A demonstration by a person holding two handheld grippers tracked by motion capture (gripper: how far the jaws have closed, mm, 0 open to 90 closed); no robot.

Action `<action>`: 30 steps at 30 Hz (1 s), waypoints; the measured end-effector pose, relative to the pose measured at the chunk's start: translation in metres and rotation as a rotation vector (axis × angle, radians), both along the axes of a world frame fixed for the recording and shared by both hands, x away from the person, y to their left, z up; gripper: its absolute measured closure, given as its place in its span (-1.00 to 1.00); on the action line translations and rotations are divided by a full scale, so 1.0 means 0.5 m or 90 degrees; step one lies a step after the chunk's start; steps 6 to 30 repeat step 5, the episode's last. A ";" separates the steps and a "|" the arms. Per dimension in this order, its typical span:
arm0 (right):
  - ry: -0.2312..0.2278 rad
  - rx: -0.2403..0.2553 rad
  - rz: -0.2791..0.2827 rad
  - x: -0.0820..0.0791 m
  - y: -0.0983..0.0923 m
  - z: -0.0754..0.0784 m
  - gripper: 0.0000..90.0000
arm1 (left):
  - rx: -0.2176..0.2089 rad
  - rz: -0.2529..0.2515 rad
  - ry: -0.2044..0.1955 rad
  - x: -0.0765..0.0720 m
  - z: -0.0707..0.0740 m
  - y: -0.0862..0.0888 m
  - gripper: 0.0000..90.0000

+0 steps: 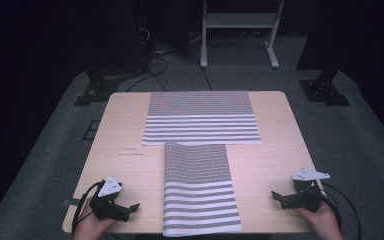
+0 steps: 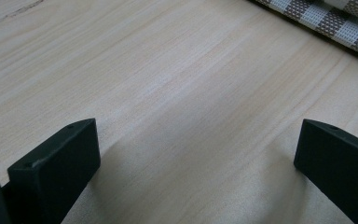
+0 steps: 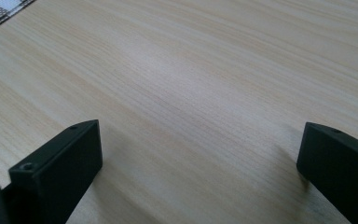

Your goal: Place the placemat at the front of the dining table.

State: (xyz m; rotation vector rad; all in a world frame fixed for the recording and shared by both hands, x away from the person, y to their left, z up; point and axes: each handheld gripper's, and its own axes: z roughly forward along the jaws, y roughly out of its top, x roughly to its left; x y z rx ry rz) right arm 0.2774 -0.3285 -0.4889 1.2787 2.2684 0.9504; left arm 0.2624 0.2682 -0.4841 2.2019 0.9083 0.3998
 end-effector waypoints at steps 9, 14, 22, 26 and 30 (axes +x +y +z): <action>-0.001 0.000 -0.009 0.000 -0.002 0.000 -1.00 | 0.001 -0.002 0.000 0.000 0.000 0.000 -1.00; -0.001 0.000 -0.009 0.000 -0.002 0.000 -1.00 | 0.001 -0.002 0.000 0.000 0.000 0.000 -1.00; -0.001 0.000 -0.009 0.000 -0.002 0.000 -1.00 | 0.001 -0.002 0.000 0.000 0.000 0.000 -1.00; -0.001 0.000 -0.009 0.000 -0.002 0.000 -1.00 | 0.001 -0.002 0.000 0.000 0.000 0.000 -1.00; -0.001 0.000 -0.009 0.000 -0.002 0.000 -1.00 | 0.001 -0.002 0.000 0.000 0.000 0.000 -1.00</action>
